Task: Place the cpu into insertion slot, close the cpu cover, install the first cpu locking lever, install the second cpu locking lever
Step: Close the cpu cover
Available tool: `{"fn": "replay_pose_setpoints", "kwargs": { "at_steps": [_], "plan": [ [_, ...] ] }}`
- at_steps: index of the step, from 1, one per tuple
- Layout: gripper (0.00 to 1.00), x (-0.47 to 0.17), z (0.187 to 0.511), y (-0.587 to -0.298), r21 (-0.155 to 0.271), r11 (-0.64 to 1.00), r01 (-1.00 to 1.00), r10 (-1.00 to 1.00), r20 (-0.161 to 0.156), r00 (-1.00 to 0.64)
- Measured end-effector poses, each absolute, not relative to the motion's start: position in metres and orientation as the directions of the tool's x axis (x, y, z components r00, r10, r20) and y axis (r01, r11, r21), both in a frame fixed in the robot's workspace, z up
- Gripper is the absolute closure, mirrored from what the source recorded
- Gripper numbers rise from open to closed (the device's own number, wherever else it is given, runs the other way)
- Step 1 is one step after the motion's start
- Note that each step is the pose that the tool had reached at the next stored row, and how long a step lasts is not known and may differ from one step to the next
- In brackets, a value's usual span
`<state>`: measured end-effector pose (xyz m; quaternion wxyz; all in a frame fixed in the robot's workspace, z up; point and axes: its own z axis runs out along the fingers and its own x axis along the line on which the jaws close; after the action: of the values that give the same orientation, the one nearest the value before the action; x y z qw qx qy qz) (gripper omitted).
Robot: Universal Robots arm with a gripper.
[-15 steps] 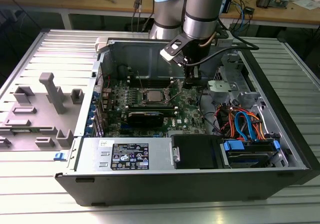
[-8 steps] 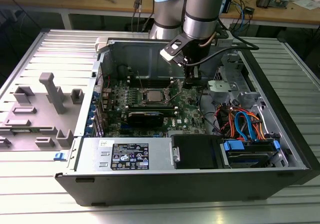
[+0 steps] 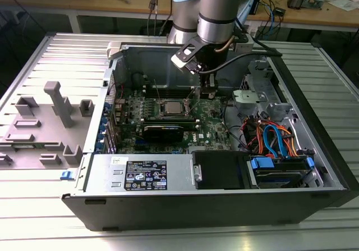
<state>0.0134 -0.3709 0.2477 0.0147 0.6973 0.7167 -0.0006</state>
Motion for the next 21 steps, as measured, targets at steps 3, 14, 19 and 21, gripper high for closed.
{"fn": "replay_pose_setpoints", "kwargs": {
  "at_steps": [3,14,19,21],
  "plan": [
    [0.89,0.009,0.248,-0.371,0.02,0.028,0.999,0.999,-0.022,-0.027],
    [0.89,-0.003,0.248,-0.371,0.02,0.028,0.999,0.999,-0.022,-0.027],
    [0.89,-0.006,0.248,-0.371,0.02,0.028,0.999,0.999,-0.022,-0.027],
    [0.89,-0.008,0.248,-0.371,0.02,0.028,0.999,0.999,-0.022,-0.027]
  ]
}}
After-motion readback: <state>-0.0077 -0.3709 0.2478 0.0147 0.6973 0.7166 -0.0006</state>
